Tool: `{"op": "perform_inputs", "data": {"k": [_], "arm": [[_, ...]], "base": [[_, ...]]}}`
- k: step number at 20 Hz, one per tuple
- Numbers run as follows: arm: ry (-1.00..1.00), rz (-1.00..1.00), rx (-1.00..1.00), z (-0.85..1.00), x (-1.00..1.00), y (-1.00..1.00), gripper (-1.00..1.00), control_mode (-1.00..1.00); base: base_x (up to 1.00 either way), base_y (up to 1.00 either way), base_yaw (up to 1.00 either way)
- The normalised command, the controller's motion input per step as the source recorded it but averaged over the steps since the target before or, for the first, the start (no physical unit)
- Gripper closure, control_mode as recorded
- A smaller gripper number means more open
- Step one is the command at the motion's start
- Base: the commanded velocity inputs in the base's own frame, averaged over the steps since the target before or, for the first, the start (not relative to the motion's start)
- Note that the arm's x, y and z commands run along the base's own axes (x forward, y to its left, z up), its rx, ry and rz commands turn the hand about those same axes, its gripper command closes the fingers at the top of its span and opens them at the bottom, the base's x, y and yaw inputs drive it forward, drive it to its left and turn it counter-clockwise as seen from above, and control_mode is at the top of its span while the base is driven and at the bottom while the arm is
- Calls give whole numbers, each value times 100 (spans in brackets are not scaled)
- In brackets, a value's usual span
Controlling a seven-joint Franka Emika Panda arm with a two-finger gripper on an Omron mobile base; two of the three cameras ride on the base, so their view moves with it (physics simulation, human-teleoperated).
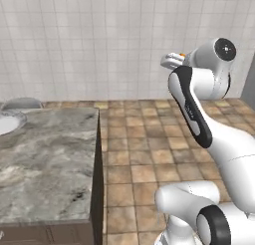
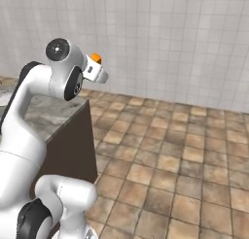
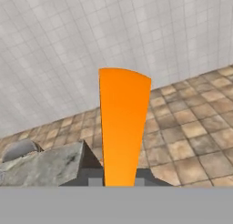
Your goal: Take the cheese, chicken drumstick, and lime from the fridge and place them on the plate on the dining counter to create an appetizer plate.
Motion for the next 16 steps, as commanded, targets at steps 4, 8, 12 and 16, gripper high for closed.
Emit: {"op": "perform_inputs", "data": {"k": [4,8,12,16], "arm": [[0,0,0,0,0,0,100,100],[0,0,0,0,0,0,100,100],[0,0,0,0,0,0,100,100],[0,0,0,0,0,0,100,100]], "base": [[100,-54,7],[100,-52,5],[100,-45,4],[100,-36,10]]}}
